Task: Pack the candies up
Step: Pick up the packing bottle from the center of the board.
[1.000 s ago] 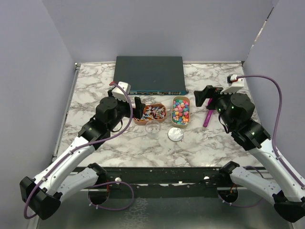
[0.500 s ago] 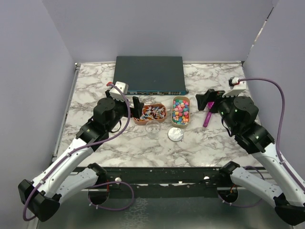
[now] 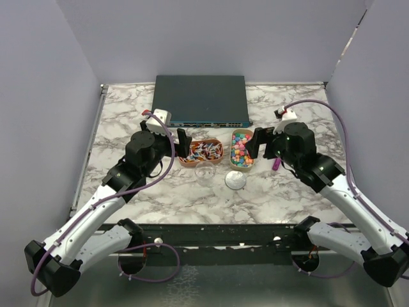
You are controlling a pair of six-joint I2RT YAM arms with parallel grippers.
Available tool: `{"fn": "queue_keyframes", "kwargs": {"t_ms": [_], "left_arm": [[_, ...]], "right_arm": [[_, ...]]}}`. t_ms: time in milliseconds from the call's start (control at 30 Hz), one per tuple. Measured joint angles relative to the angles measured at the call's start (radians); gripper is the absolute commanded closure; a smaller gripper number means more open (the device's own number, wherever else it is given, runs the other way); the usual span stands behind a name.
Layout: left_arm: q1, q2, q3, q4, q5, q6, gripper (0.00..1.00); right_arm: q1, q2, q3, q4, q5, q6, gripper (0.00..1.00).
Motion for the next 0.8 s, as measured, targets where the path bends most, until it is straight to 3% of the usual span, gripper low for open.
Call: {"fn": "queue_keyframes", "kwargs": {"t_ms": [233, 533, 800], "left_arm": [[0.0, 0.013, 0.0, -0.004, -0.016, -0.002, 0.01], [0.0, 0.019, 0.002, -0.024, -0.037, -0.003, 0.01], [0.0, 0.016, 0.005, -0.05, -0.085, -0.003, 0.01]], "right_arm": [[0.018, 0.113, 0.006, -0.02, -0.074, 0.036, 0.11], [0.206, 0.308, 0.106, -0.031, 0.005, 0.076, 0.16], [0.266, 0.461, 0.148, -0.027, 0.038, 0.114, 0.24]]}}
